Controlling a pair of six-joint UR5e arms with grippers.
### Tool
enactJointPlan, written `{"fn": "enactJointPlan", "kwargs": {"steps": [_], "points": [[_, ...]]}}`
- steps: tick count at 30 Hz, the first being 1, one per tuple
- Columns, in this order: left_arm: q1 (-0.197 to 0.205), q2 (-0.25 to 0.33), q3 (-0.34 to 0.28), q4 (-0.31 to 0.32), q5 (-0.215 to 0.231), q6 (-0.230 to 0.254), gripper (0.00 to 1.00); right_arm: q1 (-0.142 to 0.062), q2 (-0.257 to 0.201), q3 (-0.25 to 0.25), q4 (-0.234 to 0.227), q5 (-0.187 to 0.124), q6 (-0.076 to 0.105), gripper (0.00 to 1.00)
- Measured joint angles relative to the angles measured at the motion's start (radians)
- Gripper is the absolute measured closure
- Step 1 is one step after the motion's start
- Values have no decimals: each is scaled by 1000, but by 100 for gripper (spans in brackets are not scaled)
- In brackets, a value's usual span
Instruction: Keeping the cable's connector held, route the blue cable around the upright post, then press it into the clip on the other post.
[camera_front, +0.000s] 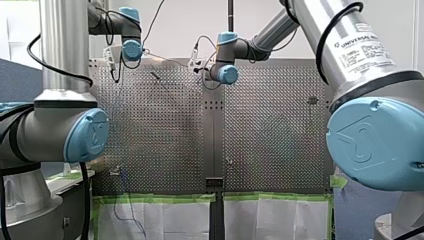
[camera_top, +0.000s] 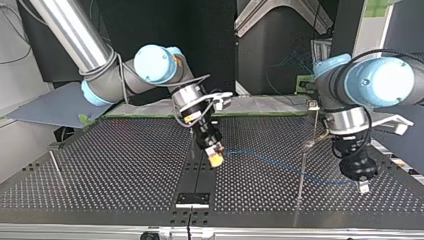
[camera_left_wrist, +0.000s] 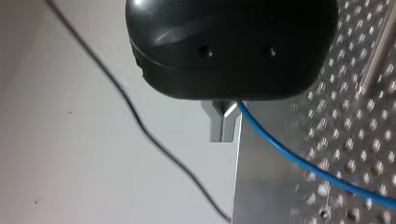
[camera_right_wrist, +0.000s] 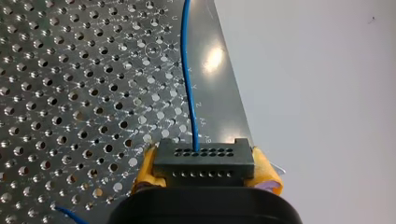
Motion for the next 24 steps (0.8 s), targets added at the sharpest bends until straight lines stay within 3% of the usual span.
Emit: {"fn": "enactJointPlan", "kwargs": {"steps": [4, 8, 24], "points": [[32, -32, 22, 2, 43, -6, 100, 0, 14, -24, 1, -1, 0, 100], [40, -65, 42, 0, 78, -8, 100, 0, 25, -51, 2, -2, 0, 100], [62, -150, 53, 11, 147, -30, 100, -17, 47, -65, 10, -3, -6, 100]]}}
